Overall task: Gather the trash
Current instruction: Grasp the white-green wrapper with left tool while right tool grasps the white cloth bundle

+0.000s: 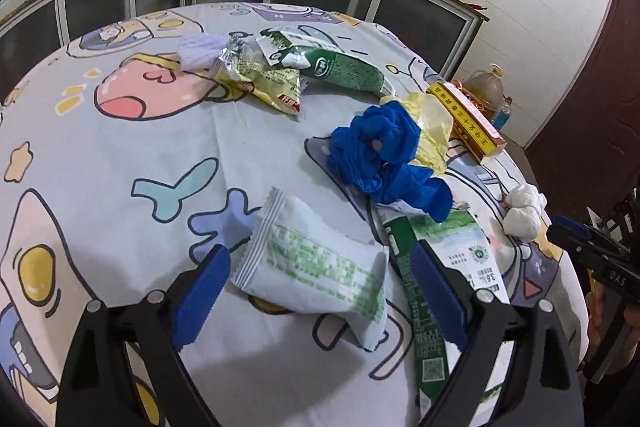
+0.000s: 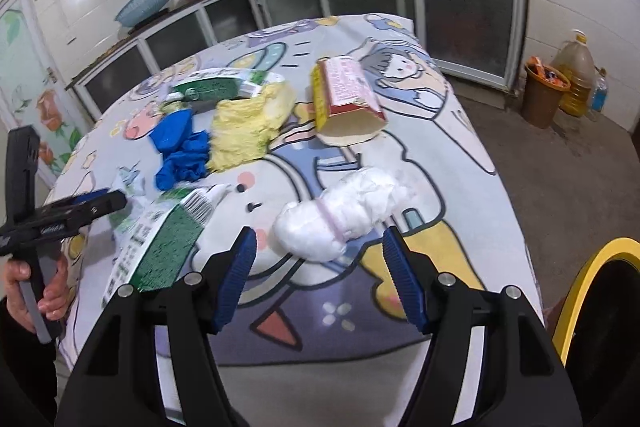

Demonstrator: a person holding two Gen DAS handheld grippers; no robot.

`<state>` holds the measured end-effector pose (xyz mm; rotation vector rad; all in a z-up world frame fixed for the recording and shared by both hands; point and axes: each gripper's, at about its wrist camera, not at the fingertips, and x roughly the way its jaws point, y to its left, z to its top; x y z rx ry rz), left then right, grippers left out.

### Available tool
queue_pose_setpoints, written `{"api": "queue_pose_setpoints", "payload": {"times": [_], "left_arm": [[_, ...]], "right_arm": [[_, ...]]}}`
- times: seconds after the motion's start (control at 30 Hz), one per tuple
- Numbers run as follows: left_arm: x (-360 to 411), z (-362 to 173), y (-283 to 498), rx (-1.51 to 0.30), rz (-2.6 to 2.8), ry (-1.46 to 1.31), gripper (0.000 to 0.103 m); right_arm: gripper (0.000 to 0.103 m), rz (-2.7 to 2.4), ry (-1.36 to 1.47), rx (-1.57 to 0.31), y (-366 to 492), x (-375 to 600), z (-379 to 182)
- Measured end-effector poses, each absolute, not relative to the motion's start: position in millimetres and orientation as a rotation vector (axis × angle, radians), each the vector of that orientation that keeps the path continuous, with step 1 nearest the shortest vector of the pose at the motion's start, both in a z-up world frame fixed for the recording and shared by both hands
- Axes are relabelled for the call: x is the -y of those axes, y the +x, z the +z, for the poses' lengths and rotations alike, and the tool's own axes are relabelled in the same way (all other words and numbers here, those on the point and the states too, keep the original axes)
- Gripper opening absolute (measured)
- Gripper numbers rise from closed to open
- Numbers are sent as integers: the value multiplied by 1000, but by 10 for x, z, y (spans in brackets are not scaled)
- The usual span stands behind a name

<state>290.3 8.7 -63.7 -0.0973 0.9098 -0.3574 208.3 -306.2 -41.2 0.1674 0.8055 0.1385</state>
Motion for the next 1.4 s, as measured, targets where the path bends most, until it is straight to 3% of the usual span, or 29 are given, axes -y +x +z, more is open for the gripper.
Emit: {"api": "queue_pose_setpoints", "payload": {"times": [0.4, 0.47, 0.5, 0.6, 0.73, 1.4], "left_arm": [[-117, -795, 3094, -945, -386, -151, 87], [-110, -801, 3084, -939, -367, -134, 80], [-119, -799, 3079, -935, -353, -127, 68], [-194, -794, 3072, -933, -335, -143, 47], [-266, -765, 3024, -934, -338, -166, 24], [-353, -210, 2538, -828, -306, -135, 21]], "right_arm": [[66, 85, 142, -921, 2472, 2956, -654], [60, 94, 163, -933, 2515, 2965, -686], [57, 93, 167, -938, 2529, 2968, -691], [49, 88, 152, -922, 2519, 2936, -671], [47, 102, 134, -895, 2458, 2915, -611], [47, 96, 192, -780, 1924, 3233, -183]]}}
